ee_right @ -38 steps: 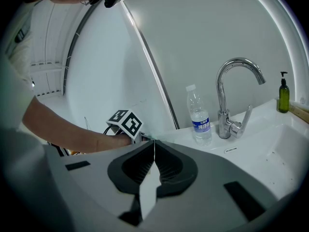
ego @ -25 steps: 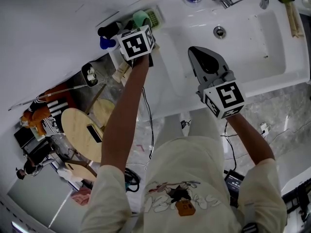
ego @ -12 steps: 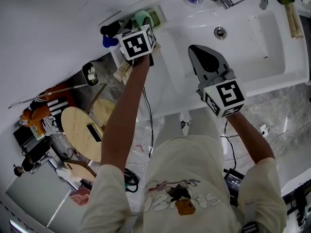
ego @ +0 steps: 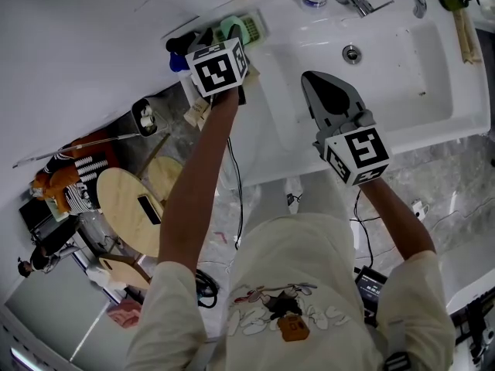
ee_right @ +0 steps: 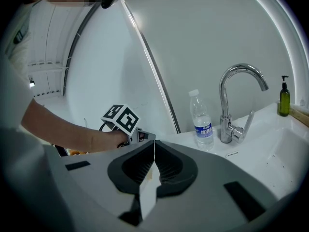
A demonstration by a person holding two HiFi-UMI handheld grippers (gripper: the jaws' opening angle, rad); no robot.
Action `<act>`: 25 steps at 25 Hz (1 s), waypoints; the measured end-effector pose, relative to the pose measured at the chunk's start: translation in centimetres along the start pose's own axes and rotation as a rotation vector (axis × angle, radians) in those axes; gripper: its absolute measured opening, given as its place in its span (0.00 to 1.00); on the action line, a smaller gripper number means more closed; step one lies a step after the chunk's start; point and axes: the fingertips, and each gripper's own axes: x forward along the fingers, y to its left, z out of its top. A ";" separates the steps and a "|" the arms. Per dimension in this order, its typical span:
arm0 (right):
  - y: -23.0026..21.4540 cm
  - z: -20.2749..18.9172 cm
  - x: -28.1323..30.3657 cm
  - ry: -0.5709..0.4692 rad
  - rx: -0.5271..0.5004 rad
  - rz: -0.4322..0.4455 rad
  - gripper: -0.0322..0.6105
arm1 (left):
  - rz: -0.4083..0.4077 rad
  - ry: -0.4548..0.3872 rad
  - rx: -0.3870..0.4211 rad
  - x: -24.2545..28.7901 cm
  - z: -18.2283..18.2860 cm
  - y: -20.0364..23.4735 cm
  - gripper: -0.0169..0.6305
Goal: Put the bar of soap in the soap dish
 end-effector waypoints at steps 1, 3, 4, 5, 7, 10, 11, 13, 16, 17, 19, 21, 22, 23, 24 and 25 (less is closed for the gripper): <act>0.0 0.1 0.0 -0.002 -0.002 -0.001 0.06 | -0.003 -0.005 0.000 -0.3 0.2 -0.1 0.40; 0.1 0.4 -0.1 -0.007 -0.004 -0.005 0.06 | -0.008 -0.018 0.002 -1.0 0.6 -0.3 0.37; 0.2 0.4 -0.1 -0.010 -0.004 -0.008 0.06 | -0.010 -0.028 0.006 -1.4 0.8 -0.5 0.36; 0.2 0.5 -0.1 -0.012 -0.005 -0.010 0.06 | -0.012 -0.037 0.012 -1.8 1.0 -0.6 0.36; 0.5 0.6 -0.2 -0.016 -0.010 -0.012 0.06 | -0.017 -0.052 0.021 -2.5 1.3 -0.8 0.35; 0.8 1.0 -0.5 -0.020 -0.020 -0.018 0.06 | -0.023 -0.069 0.016 -3.3 1.5 -0.9 0.33; 1.0 1.1 -0.5 -0.025 -0.023 -0.018 0.06 | -0.020 -0.075 0.021 -3.7 1.6 -0.8 0.31; 1.4 1.4 -0.5 -0.036 -0.023 -0.019 0.06 | -0.006 -0.091 0.048 -4.7 1.8 -0.5 0.24; 1.8 1.5 -1.0 -0.040 -0.014 -0.024 0.06 | -0.007 -0.119 0.074 -6.4 1.9 -0.8 0.13; 2.0 1.5 -1.2 -0.040 -0.015 -0.024 0.06 | -0.016 -0.125 0.069 -6.9 1.7 -1.0 0.11; 2.4 1.8 -1.5 -0.046 -0.024 -0.023 0.06 | -0.032 -0.136 0.048 -8.0 1.5 -1.1 0.07; 3.0 2.0 -1.8 -0.049 -0.034 -0.021 0.06 | -0.039 -0.150 0.031 -9.1 1.5 -0.9 0.06; 3.2 2.0 -1.9 -0.049 -0.039 -0.021 0.06 | -0.041 -0.156 0.025 -9.5 1.5 -0.8 0.05; 3.3 2.0 -2.1 -0.048 -0.044 -0.023 0.06 | -0.045 -0.161 0.022 -10.0 1.4 -0.7 0.04; 3.4 1.9 -2.3 -0.047 -0.049 -0.027 0.06 | -0.050 -0.166 0.022 -10.4 1.4 -0.7 0.04; 3.4 1.9 -2.6 -0.047 -0.053 -0.031 0.06 | -0.054 -0.172 0.023 -10.8 1.4 -0.7 0.04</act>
